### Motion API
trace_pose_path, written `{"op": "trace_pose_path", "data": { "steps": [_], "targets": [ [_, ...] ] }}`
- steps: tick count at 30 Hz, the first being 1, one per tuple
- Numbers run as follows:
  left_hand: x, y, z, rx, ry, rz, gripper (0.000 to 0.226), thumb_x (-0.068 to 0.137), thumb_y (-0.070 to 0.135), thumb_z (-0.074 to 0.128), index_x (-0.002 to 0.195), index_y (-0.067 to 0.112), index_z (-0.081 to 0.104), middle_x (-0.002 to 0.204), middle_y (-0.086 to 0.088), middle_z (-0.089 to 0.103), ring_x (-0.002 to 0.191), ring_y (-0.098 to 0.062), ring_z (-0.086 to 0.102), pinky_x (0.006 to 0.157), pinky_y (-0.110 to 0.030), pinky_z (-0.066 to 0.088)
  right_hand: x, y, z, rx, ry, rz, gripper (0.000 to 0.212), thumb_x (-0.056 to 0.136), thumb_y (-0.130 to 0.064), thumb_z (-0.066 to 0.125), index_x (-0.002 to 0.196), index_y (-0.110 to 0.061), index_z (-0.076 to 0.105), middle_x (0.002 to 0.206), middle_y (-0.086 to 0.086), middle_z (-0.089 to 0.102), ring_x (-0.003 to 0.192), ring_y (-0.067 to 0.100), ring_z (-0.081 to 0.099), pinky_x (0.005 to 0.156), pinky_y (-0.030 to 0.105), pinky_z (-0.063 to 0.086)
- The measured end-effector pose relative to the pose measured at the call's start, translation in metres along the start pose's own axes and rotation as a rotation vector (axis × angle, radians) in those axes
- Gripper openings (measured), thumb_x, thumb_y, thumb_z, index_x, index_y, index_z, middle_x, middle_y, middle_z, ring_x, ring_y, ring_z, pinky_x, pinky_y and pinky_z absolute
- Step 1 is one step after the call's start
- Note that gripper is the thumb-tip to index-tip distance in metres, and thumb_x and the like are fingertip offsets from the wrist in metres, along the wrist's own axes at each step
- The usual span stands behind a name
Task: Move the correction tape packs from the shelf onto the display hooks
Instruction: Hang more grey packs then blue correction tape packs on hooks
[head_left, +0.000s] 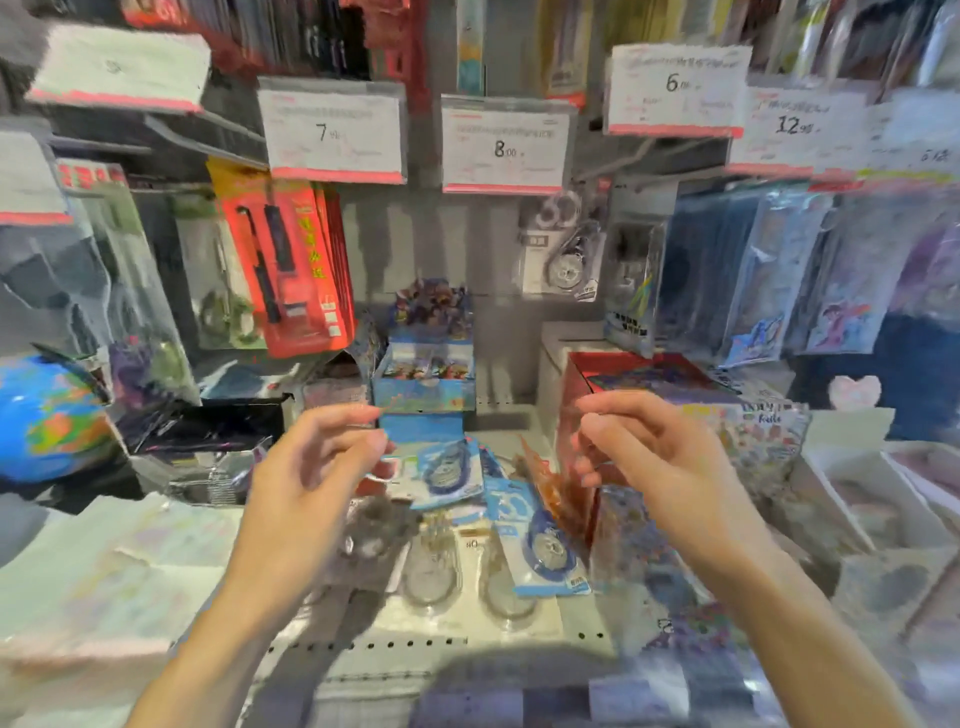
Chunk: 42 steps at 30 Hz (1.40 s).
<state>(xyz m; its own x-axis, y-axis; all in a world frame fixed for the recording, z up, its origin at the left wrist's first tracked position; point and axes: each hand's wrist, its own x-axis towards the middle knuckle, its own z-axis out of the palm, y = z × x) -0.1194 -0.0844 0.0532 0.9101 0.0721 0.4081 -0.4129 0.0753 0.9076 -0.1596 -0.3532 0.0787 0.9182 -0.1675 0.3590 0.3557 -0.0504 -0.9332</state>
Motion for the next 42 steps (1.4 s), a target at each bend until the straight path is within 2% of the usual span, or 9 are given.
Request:
{"op": "trace_pose_path", "data": {
  "steps": [7, 11, 15, 20, 24, 30, 35, 40, 42],
  "targets": [
    [0.032, -0.016, -0.072, 0.039, -0.133, -0.008, 0.019, 0.084, 0.029, 0.071, 0.103, 0.023, 0.071, 0.085, -0.004, 0.077, 0.071, -0.013, 0.073, 0.066, -0.023, 0.057, 0.005, 0.022, 0.066, -0.067, 0.083, 0.018, 0.011, 0.098, -0.004, 0.064, 0.107, -0.006, 0.07, 0.073, 0.001, 0.074, 0.058, 0.01, 0.067, 0.057, 0.015, 0.052],
    [0.05, -0.032, -0.096, 0.084, -0.211, -0.053, 0.014, 0.09, 0.018, 0.071, 0.101, 0.026, 0.07, 0.086, -0.004, 0.077, 0.073, -0.015, 0.072, 0.078, -0.04, 0.055, 0.006, 0.039, 0.085, -0.203, 0.124, 0.043, 0.01, 0.098, -0.01, 0.068, 0.105, -0.013, 0.074, 0.084, 0.016, 0.076, 0.068, 0.014, 0.069, 0.074, 0.032, 0.062],
    [0.068, -0.051, -0.105, 0.167, -0.3, -0.08, 0.019, 0.094, 0.007, 0.069, 0.102, 0.024, 0.068, 0.083, -0.001, 0.077, 0.069, -0.012, 0.07, 0.067, -0.024, 0.058, 0.015, 0.054, 0.092, -0.349, 0.121, 0.042, 0.009, 0.098, -0.014, 0.068, 0.102, -0.019, 0.074, 0.094, 0.027, 0.071, 0.073, 0.013, 0.073, 0.071, 0.021, 0.059],
    [0.089, -0.071, -0.081, 0.363, -0.441, -0.157, 0.017, 0.093, 0.021, 0.072, 0.106, 0.03, 0.067, 0.091, 0.006, 0.071, 0.079, -0.018, 0.071, 0.081, -0.04, 0.058, 0.034, 0.076, 0.083, -0.566, 0.121, 0.057, 0.008, 0.099, -0.028, 0.067, 0.103, -0.034, 0.072, 0.092, 0.002, 0.076, 0.084, 0.021, 0.071, 0.079, 0.039, 0.061],
    [0.108, -0.085, -0.045, 0.552, -0.57, -0.175, 0.018, 0.095, 0.032, 0.069, 0.112, 0.031, 0.062, 0.104, 0.008, 0.069, 0.079, -0.004, 0.069, 0.078, -0.023, 0.053, 0.052, 0.101, 0.086, -0.753, 0.086, 0.06, 0.01, 0.099, -0.024, 0.065, 0.103, -0.029, 0.072, 0.089, -0.013, 0.075, 0.079, -0.002, 0.068, 0.071, 0.025, 0.055],
    [0.128, -0.119, -0.003, 0.883, -0.721, -0.25, 0.051, 0.098, 0.044, 0.061, 0.141, 0.018, 0.05, 0.122, -0.008, 0.066, 0.111, -0.026, 0.064, 0.084, -0.034, 0.047, 0.07, 0.131, 0.101, -1.034, -0.031, 0.075, 0.02, 0.097, -0.029, 0.063, 0.113, -0.021, 0.073, 0.112, 0.002, 0.071, 0.106, 0.021, 0.064, 0.086, 0.027, 0.045],
    [0.133, -0.138, 0.006, 0.861, -0.718, -0.334, 0.058, 0.098, 0.051, 0.058, 0.145, 0.017, 0.049, 0.133, -0.011, 0.068, 0.122, -0.034, 0.064, 0.098, -0.041, 0.051, 0.074, 0.135, 0.101, -1.119, -0.087, 0.097, 0.024, 0.096, -0.032, 0.061, 0.114, -0.022, 0.074, 0.11, 0.002, 0.075, 0.108, 0.026, 0.063, 0.09, 0.036, 0.049],
    [0.135, -0.143, 0.007, 0.706, -0.681, -0.404, 0.05, 0.097, 0.044, 0.064, 0.136, 0.015, 0.052, 0.094, -0.009, 0.064, 0.08, -0.026, 0.059, 0.071, -0.036, 0.042, 0.074, 0.135, 0.102, -1.087, -0.086, 0.132, 0.032, 0.096, -0.023, 0.063, 0.127, -0.021, 0.069, 0.115, 0.001, 0.072, 0.112, 0.023, 0.058, 0.091, 0.032, 0.043],
    [0.136, -0.143, 0.006, 0.638, -0.627, -0.403, 0.048, 0.094, 0.04, 0.071, 0.133, 0.017, 0.054, 0.097, -0.001, 0.06, 0.08, -0.019, 0.058, 0.071, -0.032, 0.042, 0.074, 0.135, 0.103, -1.0, -0.052, 0.172, 0.035, 0.094, -0.021, 0.067, 0.129, -0.02, 0.068, 0.111, 0.001, 0.069, 0.107, 0.021, 0.061, 0.093, 0.031, 0.046]
  ]
}}
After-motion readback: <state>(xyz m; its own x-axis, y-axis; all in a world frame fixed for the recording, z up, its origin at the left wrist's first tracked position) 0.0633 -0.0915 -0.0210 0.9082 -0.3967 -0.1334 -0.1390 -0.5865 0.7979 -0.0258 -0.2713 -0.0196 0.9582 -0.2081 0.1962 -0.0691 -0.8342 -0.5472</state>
